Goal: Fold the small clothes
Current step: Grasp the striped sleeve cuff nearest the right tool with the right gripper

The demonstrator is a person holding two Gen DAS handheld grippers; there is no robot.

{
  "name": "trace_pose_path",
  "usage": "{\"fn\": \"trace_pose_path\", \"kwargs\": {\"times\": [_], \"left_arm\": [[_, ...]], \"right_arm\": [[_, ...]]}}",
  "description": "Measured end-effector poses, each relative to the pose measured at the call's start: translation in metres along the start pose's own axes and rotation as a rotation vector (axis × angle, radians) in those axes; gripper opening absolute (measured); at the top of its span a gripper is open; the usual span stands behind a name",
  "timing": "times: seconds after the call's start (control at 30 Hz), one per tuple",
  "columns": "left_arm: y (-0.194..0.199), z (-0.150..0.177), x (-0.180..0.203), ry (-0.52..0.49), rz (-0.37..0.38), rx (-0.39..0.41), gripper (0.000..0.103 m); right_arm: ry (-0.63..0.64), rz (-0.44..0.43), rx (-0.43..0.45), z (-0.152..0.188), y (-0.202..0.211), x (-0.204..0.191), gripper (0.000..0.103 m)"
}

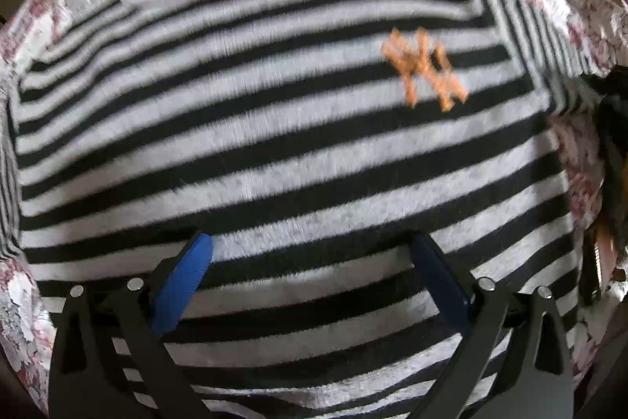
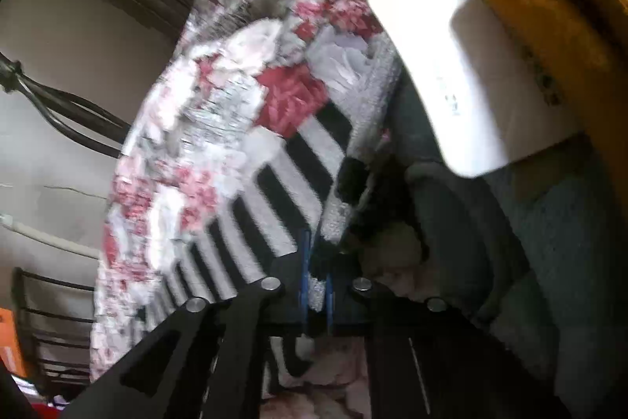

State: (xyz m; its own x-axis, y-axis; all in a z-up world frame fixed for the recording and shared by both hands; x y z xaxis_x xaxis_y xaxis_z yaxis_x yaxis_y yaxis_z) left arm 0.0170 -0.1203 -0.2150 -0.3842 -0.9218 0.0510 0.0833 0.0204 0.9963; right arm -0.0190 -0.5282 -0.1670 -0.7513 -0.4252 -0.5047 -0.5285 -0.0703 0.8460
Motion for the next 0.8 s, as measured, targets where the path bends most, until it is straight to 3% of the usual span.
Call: {"fn": "trace_pose_path", "kwargs": {"times": [0.13,0.33,0.63,0.8], "left_arm": [[-0.005,-0.001,-0.001,0.005,0.054,0.009,0.099],[0.008,0.001,-0.003,0.029,0.056,-0.013,0.098],[0.079,-0.006,-0.015,0.051,0.005,0.14,0.098],[0.074,-0.012,-0.042,0.088,-0.003,0.154,0.098]], "right_arm": [[0.05,-0.051,0.021,0.002,0.018,-0.023,0.007],[0.146,-0.097,0.022,0.012,0.042,-0.058,0.007],[0.264,-0.136,0.018,0.036,0.061,-0.109,0.007],[0.314,-0.156,0.014,0.054,0.071,-0.131,0.007]]}}
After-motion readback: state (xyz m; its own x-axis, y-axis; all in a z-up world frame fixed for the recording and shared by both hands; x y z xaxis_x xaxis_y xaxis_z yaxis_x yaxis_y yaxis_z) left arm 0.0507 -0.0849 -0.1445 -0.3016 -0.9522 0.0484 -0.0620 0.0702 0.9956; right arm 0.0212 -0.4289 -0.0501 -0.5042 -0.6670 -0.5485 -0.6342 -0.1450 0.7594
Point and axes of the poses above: each gripper's, at about its wrist camera, not at the fingertips, and y roughly against the way its jaws point, x to its right, z to its underside, the point moved 10 cm from there along -y, roughly the way its jaws point, and after that the axes turned 11 degrees about -x, right-handed, at the moved point
